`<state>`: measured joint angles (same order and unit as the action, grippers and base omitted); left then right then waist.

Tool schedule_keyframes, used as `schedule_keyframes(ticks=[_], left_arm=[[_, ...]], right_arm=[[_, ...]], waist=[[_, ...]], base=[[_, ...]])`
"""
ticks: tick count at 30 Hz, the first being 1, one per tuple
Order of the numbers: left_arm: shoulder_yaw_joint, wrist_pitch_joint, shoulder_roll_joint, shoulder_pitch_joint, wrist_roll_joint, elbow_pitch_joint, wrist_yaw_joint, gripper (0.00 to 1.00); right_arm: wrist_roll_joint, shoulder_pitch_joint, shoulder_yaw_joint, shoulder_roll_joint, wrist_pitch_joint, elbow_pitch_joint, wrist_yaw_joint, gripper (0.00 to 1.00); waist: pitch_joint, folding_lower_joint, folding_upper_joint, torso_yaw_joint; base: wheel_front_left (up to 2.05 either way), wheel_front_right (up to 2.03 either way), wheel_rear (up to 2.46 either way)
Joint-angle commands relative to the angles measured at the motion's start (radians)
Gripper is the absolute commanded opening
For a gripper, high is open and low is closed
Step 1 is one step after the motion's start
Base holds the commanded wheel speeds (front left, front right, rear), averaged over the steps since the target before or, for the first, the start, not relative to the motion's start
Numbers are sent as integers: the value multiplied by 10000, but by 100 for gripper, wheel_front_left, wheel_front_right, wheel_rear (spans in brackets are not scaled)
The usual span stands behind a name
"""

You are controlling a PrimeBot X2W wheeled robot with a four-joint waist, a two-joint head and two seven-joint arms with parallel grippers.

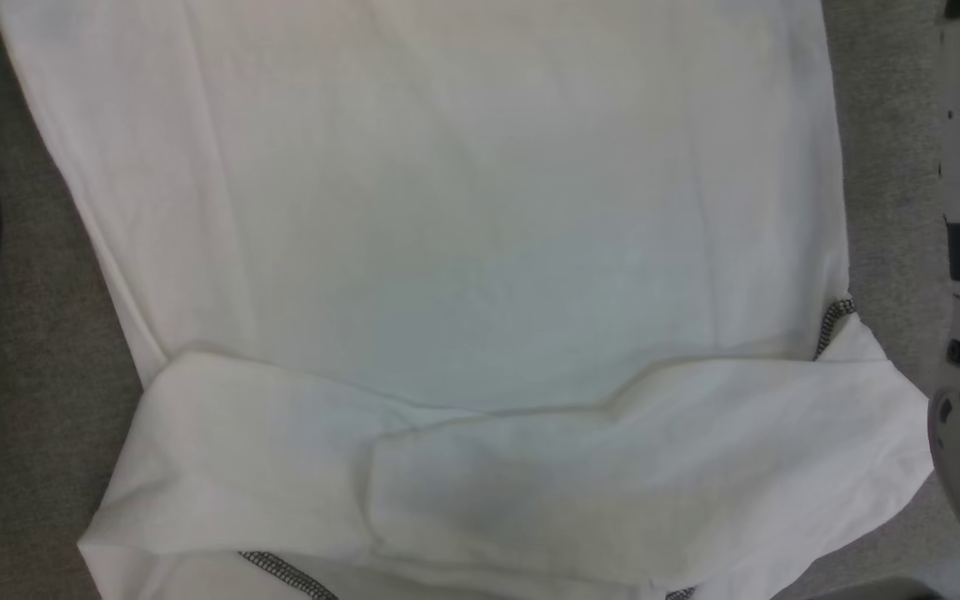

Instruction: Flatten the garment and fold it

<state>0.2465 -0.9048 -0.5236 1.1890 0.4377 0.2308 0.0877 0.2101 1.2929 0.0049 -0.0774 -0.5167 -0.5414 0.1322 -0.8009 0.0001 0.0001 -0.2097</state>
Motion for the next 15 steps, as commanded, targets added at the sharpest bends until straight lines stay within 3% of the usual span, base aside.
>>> schedule_keyframes(ticks=[1,9,10,12,13,15], left_arm=[[95,-47,27,-171,129,277,-62,0],[303,437,447,66,273,701,-289,0],[329,495,498,84,287,761,-305,0],[372,569,536,127,295,862,-349,0],[386,622,543,148,293,896,-372,0],[407,741,561,189,293,987,-410,0]], right_arm=[[-232,250,-70,-16,-222,-272,-15,100],[-1464,978,-1224,72,-1683,-1647,-15,100],[-1633,1030,-1291,95,-1952,-1770,-15,46],[-1953,1113,-1329,128,-2464,-1900,-15,9],[-2063,1154,-1328,141,-2629,-1905,-15,0],[-2292,1218,-1214,163,-2861,-1841,-15,0]], waist=[[-233,-1,-1,332],[-318,-1,-1,816],[-307,-1,-1,849],[-298,-1,-1,881],[-291,-1,-1,887],[-272,-1,-1,889]], base=[[0,0,0],[0,0,0],[0,0,0],[0,0,0],[0,0,0],[0,0,0]])
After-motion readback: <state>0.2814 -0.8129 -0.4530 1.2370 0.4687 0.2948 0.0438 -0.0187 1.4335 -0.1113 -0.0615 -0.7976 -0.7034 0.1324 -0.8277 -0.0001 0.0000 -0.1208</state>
